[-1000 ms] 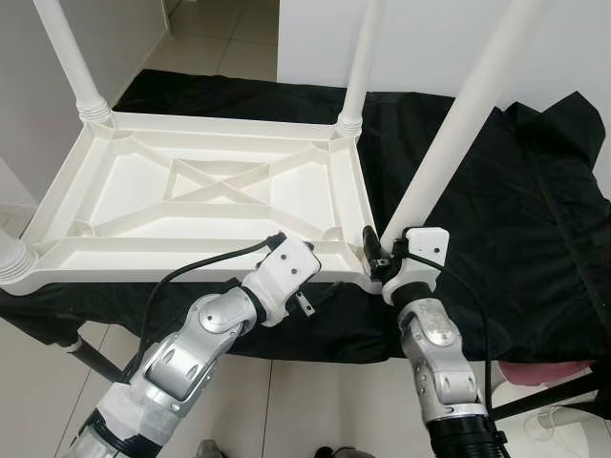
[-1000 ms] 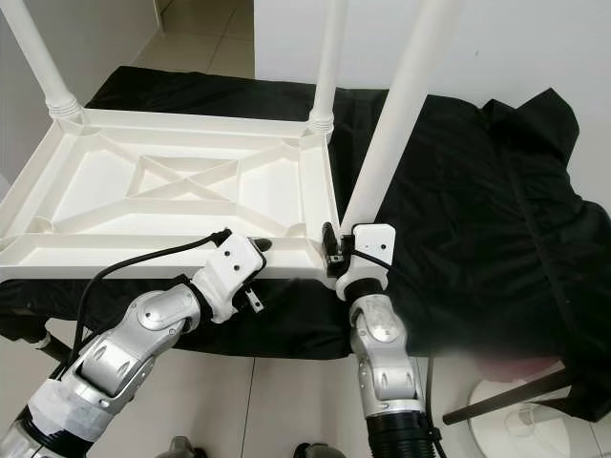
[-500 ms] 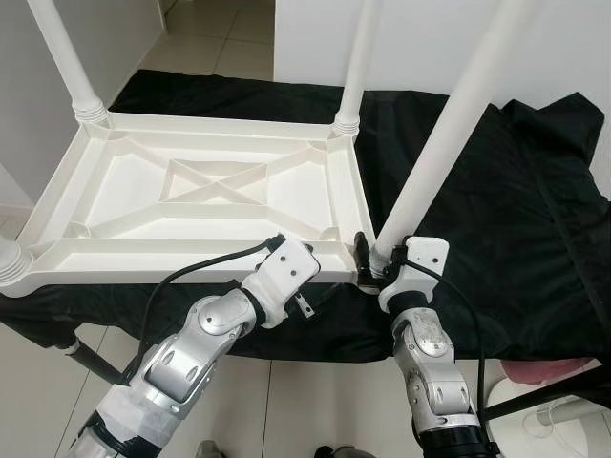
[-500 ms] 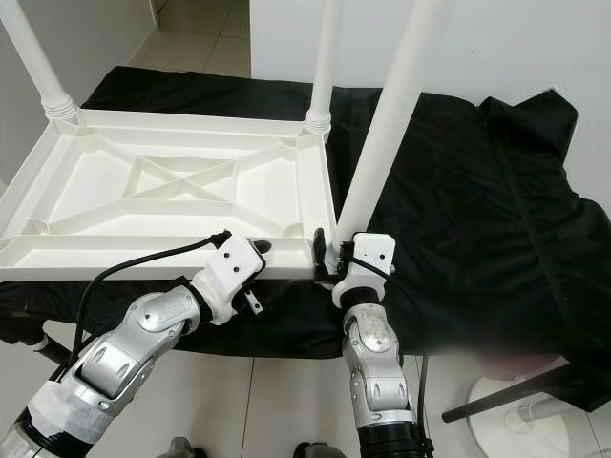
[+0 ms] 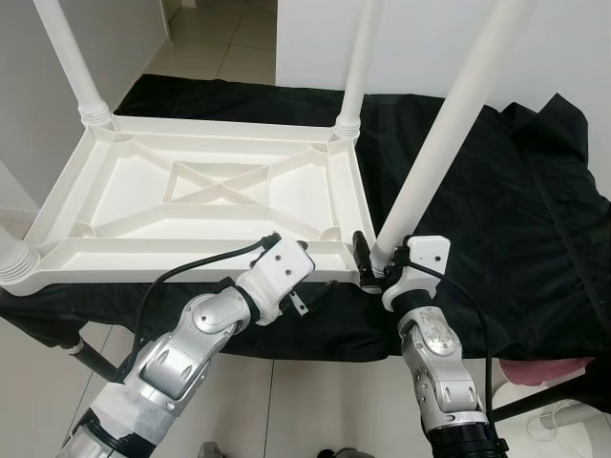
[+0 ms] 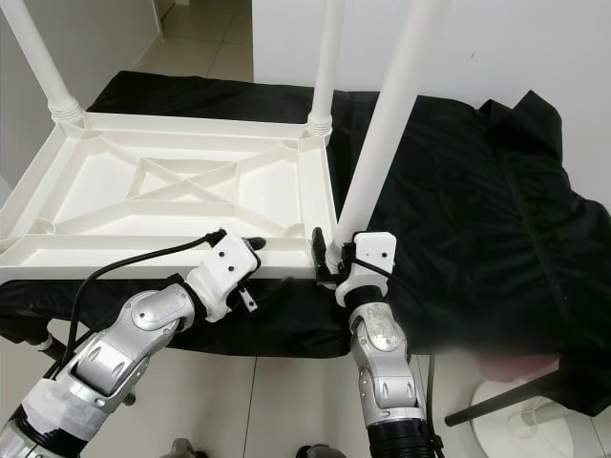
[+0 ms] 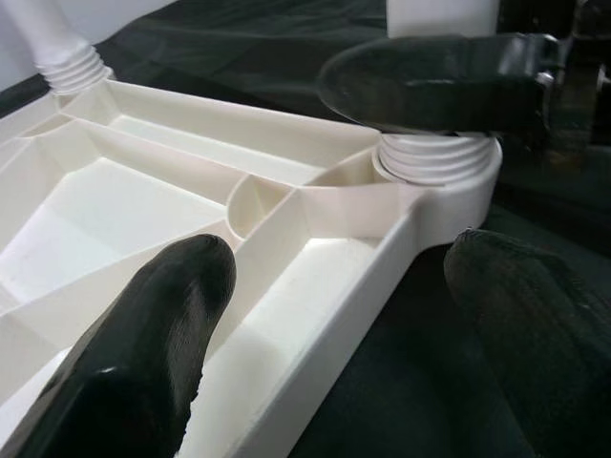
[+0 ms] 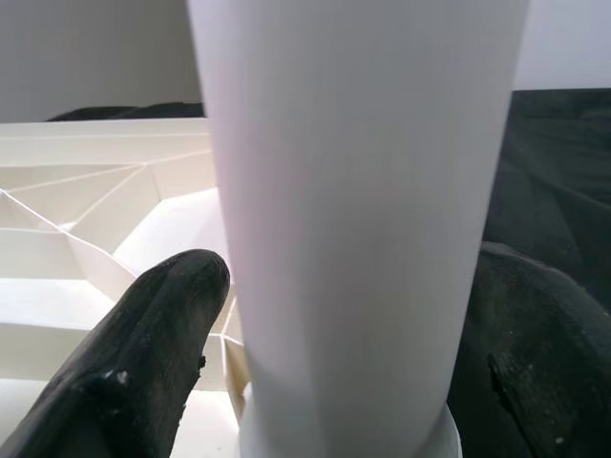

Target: Building children table

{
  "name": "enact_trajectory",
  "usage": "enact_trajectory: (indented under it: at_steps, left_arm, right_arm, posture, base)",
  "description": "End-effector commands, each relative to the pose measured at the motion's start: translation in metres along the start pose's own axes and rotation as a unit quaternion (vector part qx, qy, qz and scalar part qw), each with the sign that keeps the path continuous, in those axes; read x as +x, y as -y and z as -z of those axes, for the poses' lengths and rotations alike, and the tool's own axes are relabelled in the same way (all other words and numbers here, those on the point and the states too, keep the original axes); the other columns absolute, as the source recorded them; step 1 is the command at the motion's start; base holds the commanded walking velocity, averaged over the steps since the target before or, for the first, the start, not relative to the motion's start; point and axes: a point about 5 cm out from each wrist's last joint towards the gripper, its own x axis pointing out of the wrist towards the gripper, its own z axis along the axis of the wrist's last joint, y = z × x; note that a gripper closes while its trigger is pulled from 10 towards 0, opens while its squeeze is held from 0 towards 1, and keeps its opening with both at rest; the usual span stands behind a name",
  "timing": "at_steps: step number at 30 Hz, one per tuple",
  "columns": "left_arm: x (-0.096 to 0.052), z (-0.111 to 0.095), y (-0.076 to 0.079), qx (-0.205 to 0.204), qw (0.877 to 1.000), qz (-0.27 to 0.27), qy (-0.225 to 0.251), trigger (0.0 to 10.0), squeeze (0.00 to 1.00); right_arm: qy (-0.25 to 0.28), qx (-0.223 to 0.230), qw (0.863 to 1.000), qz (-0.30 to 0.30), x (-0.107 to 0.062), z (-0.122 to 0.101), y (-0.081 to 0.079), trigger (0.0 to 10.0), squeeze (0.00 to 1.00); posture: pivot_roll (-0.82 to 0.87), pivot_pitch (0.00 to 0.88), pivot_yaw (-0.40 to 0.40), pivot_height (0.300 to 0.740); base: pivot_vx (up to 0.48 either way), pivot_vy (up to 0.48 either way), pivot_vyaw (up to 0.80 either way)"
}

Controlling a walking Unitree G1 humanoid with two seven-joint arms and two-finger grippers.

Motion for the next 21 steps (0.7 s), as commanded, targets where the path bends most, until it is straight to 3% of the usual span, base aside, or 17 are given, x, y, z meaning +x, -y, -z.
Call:
enact_trajectory:
  at_steps: [1, 21]
  left_arm:
    - [0.001, 0.002, 0.004, -0.011, 0.999, 0.031, 0.0, 10.0, 0.0]
    - [0.002, 0.007, -0.011, -0.028, 0.999, -0.035, -0.003, 10.0, 0.0]
  right_arm:
    - [-0.014, -0.001, 1.0, 0.004, -0.004, 0.008, 0.001, 10.0, 0.0]
    - [-0.015, -0.023, 1.0, 0.009, -0.005, 0.01, 0.009, 10.0, 0.0]
  posture:
    - [0.01, 0.025, -0.023, 0.74]
    - [-0.02, 0.007, -0.015, 0.74]
  base:
    - [0.0, 0.0, 0.0]
    - [0.0, 0.0, 0.0]
